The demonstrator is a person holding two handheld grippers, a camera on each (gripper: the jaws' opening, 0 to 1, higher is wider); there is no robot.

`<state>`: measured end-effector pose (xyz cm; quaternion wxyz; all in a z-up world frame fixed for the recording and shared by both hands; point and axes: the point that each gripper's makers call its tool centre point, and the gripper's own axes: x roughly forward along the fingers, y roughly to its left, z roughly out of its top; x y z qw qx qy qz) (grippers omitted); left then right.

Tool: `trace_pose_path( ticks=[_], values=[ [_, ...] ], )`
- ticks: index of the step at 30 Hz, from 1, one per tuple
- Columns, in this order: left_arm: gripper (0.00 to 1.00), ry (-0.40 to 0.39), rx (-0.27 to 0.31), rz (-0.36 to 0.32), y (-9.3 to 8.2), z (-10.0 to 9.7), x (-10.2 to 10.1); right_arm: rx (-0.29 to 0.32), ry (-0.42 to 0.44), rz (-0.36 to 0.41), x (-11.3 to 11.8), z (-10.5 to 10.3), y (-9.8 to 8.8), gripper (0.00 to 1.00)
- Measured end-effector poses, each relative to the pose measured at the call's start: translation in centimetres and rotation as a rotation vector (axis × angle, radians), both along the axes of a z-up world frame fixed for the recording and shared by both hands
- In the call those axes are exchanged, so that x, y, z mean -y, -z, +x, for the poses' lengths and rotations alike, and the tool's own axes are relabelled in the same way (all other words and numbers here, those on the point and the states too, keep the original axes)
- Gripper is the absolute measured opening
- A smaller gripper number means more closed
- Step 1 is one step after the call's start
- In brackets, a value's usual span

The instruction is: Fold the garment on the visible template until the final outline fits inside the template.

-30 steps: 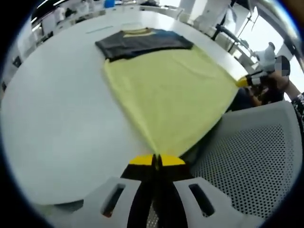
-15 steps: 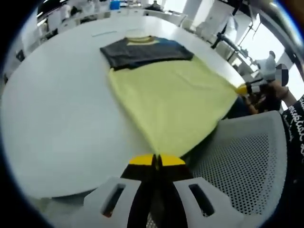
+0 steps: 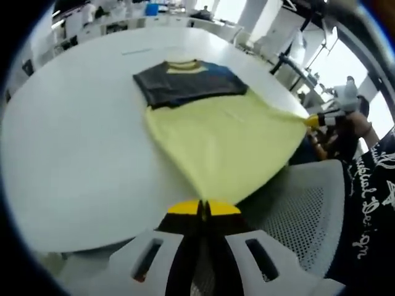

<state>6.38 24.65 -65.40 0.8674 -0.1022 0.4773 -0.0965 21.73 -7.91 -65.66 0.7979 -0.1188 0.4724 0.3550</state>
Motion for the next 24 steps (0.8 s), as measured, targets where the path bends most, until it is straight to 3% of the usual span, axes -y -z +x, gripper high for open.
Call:
trace_pose_path(
  ticks=[11, 24],
  values=[
    [0.00, 0.004, 0.073, 0.014, -3.6, 2.3, -1.2, 0.072, -0.033, 0.007, -0.9, 1.7, -2.9, 0.00],
    [0.00, -0.013, 0.128, 0.026, -5.4, 4.9, -2.4, 0.144, -0.074, 0.012, -2.8, 3.8, -5.6, 0.00]
  ],
)
